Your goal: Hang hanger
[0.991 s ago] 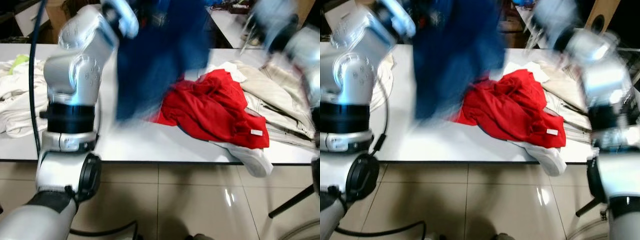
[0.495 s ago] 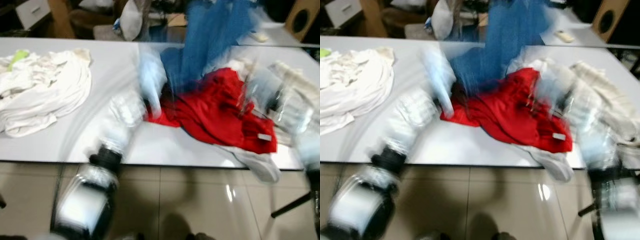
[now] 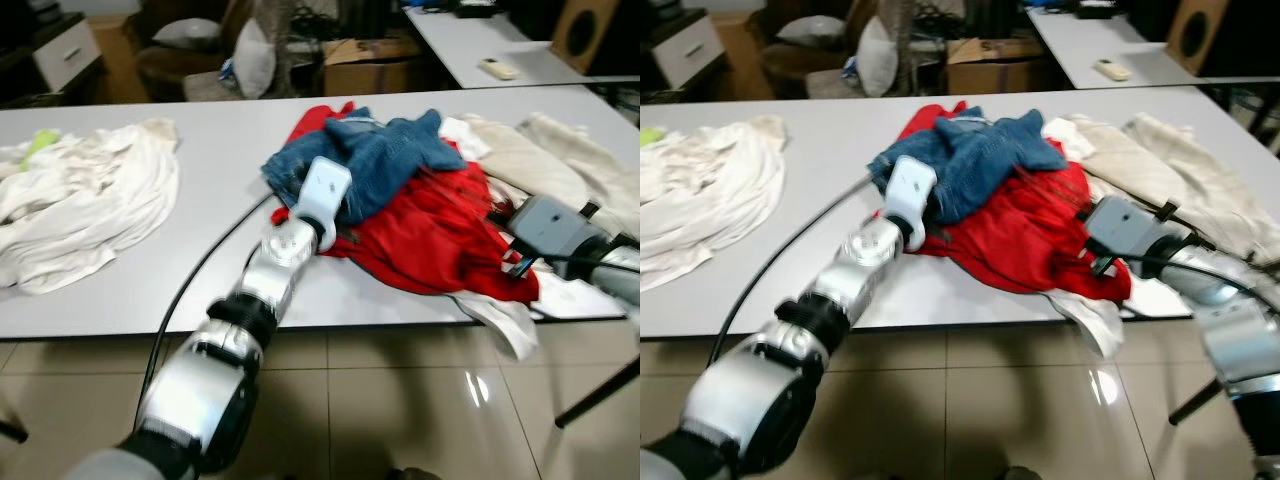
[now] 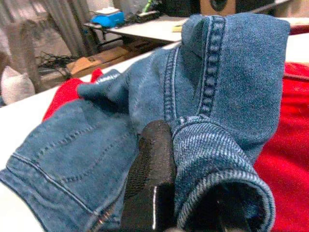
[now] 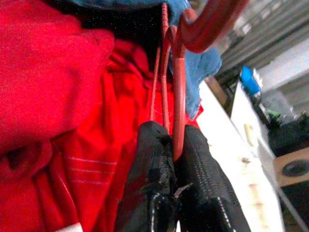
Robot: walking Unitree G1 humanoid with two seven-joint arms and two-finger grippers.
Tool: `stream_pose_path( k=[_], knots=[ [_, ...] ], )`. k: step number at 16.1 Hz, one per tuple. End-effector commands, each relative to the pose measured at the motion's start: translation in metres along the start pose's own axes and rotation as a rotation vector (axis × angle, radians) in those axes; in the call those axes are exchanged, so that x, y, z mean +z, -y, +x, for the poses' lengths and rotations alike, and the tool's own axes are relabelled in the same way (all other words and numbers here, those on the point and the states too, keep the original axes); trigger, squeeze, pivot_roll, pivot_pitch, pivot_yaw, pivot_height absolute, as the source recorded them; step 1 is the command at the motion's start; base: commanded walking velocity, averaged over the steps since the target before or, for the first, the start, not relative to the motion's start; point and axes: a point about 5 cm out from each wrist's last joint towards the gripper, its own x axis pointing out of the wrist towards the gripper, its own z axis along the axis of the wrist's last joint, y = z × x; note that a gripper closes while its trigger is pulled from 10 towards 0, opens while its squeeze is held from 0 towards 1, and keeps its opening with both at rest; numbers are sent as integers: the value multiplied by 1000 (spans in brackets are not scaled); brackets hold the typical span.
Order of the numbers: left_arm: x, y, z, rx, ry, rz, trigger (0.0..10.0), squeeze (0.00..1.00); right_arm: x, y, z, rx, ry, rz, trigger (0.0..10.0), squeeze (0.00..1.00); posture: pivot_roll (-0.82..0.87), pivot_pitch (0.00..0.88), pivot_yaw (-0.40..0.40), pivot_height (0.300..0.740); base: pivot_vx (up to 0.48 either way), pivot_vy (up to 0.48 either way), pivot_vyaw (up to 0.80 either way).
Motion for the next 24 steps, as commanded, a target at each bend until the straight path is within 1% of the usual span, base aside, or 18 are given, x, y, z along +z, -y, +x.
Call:
stream_pose_path(
  k=[1, 3, 5, 7, 8, 9, 10, 11, 12, 13, 15, 16, 18, 20, 21, 22, 23, 24],
  knots=[
    [5, -15, 2, 91, 3, -16, 10000, 0, 17, 12, -6, 34, 77, -60, 10000, 0, -151, 0, 103, 740, 0, 0, 0],
    [7, -33, 2, 197, -16, -12, 10000, 0, 33, 20, -25, 204, 131, -56, 10000, 0, -147, 0, 101, 740, 0, 0, 0],
    [2, -38, 0, 222, -41, -4, 10000, 0, 42, 26, -43, 346, 138, -47, 10000, 0, -139, 0, 97, 740, 0, 0, 0],
    [-6, -38, -2, 217, -70, -16, 10000, 0, 54, 37, -66, 470, 166, 18, 10000, 0, -131, 0, 87, 740, 0, 0, 0],
    [-14, -33, -4, 133, -96, -97, 10000, 0, 61, 45, -78, 495, 201, 57, 10000, 0, -129, 0, 84, 740, 0, 0, 0],
    [-22, -25, -6, 0, -120, -223, 10000, 1000, 63, 53, -83, 465, 212, 63, 10000, 0, -127, 0, 81, 740, 0, 0, 0],
    [-27, -17, -9, -141, -120, -305, 10000, 1000, 62, 59, -85, 426, 176, 47, 10000, 0, -125, 0, 80, 740, 0, 0, 0],
    [-31, -17, -11, -157, -133, -280, 10000, 1000, 62, 62, -86, 416, 168, 35, 10000, 0, -124, 0, 79, 740, 0, 0, 0],
    [-39, -19, -15, -187, -171, -224, 10000, 1000, 65, 64, -89, 412, 175, 42, 10000, 0, -120, 0, 74, 740, 0, 0, 0],
    [-45, -22, -22, -270, -207, -124, 10000, 1000, 67, 67, -88, 369, 196, 65, 10000, 0, -119, 0, 75, 740, 0, 0, 0],
    [-49, -30, -35, -438, -213, -57, 10000, 1000, 64, 67, -79, 284, 192, 115, 10000, 0, -112, 0, 72, 740, 0, 0, 0],
    [-49, -34, -40, -486, -203, -43, 10000, 1000, 62, 66, -76, 258, 190, 130, 10000, 0, -108, 0, 72, 740, 0, 0, 0],
    [-37, -51, -66, -587, -84, -128, 10000, 1000, 58, 59, -64, 186, 212, 234, 10000, 0, -106, 0, 71, 740, 0, 0, 0],
    [-25, -61, -78, -577, -5, -192, 10000, 1000, 53, 53, -58, 147, 194, 285, 10000, 0, -106, 0, 71, 740, 0, 0, 0],
    [-4, -71, -97, -553, 142, -320, 10000, 1000, 46, 43, -47, 87, 162, 391, 10000, 0, -96, 0, 64, 740, 0, 0, 0],
    [10, -76, -110, -511, 237, -391, 10000, 1000, 50, 34, -41, 68, 189, 439, 10000, 0, -93, 0, 63, 740, 0, 0, 0],
    [14, -78, -115, -486, 259, -396, 10000, 1000, 52, 32, -39, 53, 198, 445, 10000, 0, -96, 0, 61, 740, 0, 0, 0],
    [20, -83, -123, -362, 277, -344, 10000, 1000, 59, 26, -31, -11, 227, 498, 10000, 0, -96, 0, 58, 740, 0, 0, 0]
  ],
)
